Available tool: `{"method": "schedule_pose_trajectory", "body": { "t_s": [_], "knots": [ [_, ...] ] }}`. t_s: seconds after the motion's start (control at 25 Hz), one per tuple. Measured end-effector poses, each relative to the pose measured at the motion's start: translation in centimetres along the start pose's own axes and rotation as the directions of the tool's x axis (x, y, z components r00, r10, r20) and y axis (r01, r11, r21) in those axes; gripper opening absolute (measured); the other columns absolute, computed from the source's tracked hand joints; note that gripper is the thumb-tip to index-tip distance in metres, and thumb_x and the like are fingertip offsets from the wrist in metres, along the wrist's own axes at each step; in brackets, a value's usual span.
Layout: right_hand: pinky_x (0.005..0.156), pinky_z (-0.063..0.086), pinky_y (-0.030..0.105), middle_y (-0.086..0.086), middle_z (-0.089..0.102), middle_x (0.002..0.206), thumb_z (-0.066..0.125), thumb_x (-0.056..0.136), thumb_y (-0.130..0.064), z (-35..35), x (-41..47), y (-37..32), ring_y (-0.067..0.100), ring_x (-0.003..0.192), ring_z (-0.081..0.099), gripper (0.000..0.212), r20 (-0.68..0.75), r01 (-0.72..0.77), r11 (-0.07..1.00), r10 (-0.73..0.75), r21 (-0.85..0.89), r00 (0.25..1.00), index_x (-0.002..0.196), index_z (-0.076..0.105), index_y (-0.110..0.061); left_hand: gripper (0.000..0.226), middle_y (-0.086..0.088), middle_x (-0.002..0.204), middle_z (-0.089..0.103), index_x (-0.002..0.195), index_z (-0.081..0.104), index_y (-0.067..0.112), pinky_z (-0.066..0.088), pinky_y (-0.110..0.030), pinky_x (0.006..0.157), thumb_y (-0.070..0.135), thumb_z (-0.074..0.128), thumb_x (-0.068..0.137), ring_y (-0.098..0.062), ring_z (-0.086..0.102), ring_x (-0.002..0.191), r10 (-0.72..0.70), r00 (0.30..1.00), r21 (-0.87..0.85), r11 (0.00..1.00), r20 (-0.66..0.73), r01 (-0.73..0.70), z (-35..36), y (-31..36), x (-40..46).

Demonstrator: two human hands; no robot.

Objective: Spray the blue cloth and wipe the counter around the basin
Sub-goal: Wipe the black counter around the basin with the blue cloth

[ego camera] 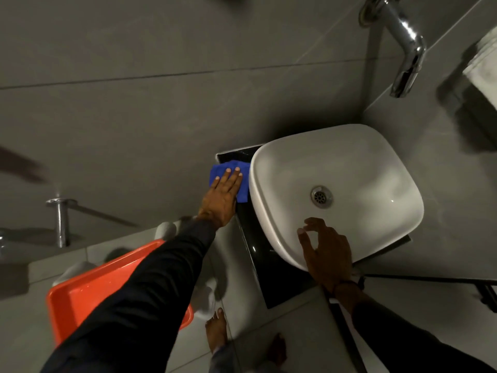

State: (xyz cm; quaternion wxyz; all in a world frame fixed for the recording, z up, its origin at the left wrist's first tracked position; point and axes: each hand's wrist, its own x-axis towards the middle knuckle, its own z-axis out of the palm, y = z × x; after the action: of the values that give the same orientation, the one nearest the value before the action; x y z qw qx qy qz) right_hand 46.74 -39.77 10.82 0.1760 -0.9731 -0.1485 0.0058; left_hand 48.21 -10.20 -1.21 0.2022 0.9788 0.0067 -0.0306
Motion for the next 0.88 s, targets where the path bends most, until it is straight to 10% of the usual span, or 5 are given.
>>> {"method": "schedule_pose_trajectory", "body": {
  "t_s": [0.52,0.88],
  "knots": [
    [0.091,0.043,0.04,-0.006,0.073,0.106,0.044,0.099,-0.052,-0.5,0.1,-0.3,0.022,0.097,0.067,0.035,-0.012,-0.002,1.0,0.002,0.022,1.0,0.116,0.059,-0.026,0.074,-0.004,0.168,-0.01,0.16,-0.002,0.019,-0.006,-0.045,0.125,0.03,0.037,0.097,-0.028,-0.012,0.155,-0.179,0.983,-0.07,0.981,0.046,0.182,4.8,12.6,-12.4],
    [0.094,0.042,0.041,-0.002,0.073,0.11,0.043,0.098,-0.054,-0.7,0.0,0.6,0.026,0.107,0.063,0.035,0.068,-0.019,0.988,0.009,0.153,0.998,0.116,0.055,-0.026,0.08,-0.006,0.169,0.009,0.159,0.007,0.019,0.016,-0.054,0.125,0.005,0.036,0.085,-0.031,0.005,0.155,-0.156,0.988,-0.026,0.987,0.0,0.156,9.2,22.4,-18.8]
  ]
}}
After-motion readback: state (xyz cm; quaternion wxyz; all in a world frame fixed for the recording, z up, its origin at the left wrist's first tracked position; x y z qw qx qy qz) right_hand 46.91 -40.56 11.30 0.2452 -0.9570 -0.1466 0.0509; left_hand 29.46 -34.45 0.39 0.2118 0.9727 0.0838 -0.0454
